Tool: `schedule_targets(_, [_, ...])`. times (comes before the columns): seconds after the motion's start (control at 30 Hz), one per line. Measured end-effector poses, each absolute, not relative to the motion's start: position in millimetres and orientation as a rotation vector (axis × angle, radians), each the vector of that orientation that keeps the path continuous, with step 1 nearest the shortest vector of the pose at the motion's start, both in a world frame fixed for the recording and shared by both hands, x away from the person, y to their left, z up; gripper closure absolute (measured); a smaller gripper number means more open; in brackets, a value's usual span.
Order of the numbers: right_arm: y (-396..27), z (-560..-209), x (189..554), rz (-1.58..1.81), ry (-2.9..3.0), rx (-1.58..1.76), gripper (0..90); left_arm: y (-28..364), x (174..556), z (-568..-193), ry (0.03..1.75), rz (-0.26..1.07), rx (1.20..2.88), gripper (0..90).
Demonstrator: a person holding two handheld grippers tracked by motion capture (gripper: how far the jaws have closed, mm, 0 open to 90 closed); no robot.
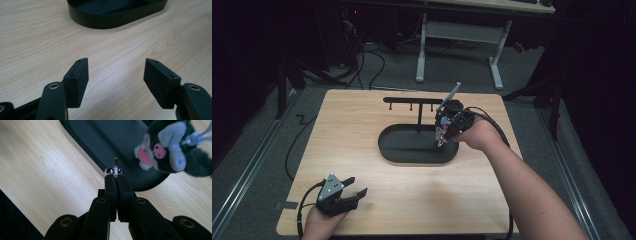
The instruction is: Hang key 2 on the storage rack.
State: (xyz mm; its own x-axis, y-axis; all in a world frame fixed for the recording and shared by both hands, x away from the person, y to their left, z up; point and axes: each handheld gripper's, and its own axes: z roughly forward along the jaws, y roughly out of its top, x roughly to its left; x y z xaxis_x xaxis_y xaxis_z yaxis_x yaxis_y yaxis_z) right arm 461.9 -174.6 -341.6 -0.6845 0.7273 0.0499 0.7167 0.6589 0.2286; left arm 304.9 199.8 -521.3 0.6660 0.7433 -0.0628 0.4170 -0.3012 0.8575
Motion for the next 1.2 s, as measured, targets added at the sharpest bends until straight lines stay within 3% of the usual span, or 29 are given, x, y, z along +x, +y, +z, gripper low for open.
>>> schedule_targets(1.2, [-148,-318,527,0.374,2.760,1.258,89.2,205,307,-522,0.918,0.434,1.934,37.4])
